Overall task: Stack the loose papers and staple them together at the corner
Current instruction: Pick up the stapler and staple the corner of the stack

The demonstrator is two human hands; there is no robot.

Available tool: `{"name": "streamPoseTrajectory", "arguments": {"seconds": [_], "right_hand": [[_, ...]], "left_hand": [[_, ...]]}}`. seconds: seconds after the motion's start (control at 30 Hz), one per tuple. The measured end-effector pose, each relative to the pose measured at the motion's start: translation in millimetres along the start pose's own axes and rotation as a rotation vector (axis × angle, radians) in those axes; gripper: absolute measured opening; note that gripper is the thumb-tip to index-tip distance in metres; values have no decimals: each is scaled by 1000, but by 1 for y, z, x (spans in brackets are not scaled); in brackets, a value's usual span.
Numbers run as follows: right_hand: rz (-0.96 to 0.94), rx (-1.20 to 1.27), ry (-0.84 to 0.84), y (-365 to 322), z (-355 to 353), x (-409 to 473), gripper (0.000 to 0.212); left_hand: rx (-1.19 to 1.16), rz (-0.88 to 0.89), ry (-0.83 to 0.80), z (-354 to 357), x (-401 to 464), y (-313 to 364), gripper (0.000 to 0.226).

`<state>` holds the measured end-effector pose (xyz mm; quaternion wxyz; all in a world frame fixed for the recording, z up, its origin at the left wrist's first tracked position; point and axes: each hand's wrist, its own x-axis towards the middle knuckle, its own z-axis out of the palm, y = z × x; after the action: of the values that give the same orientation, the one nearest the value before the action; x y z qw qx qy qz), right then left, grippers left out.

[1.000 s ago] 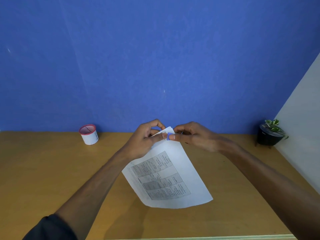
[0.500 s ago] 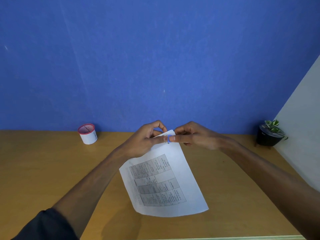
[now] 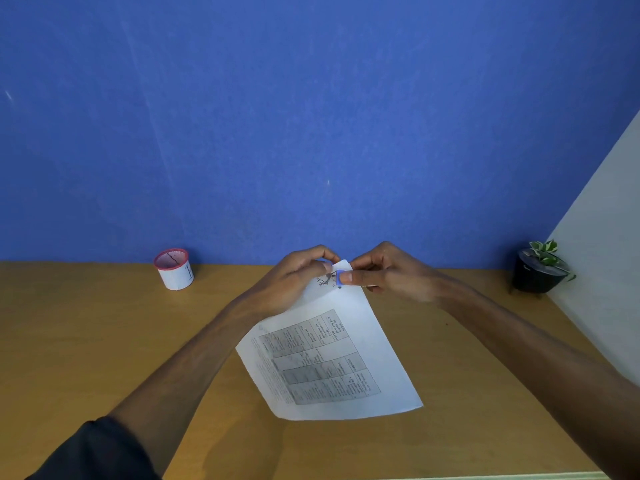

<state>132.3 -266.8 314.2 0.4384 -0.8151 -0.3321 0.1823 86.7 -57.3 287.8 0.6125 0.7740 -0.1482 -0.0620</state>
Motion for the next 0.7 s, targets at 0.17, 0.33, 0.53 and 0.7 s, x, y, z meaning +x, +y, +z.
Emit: {"name": "streamPoseTrajectory", "arguments": {"seconds": [0.17, 0.33, 0.53, 0.7], "right_hand": [[-33, -11, -1, -3, 0, -1, 42], [-39, 11, 0, -6, 1, -2, 36], [-33, 39, 9, -6, 2, -4, 34], [-42, 5, 22, -6, 3, -4, 38]], "left_hand": [[82, 10, -37, 4, -2, 1, 24], [125, 10, -35, 2, 1, 1, 44], [100, 44, -6, 4, 3, 1, 47], [62, 55, 10, 7, 2, 0, 50]]}}
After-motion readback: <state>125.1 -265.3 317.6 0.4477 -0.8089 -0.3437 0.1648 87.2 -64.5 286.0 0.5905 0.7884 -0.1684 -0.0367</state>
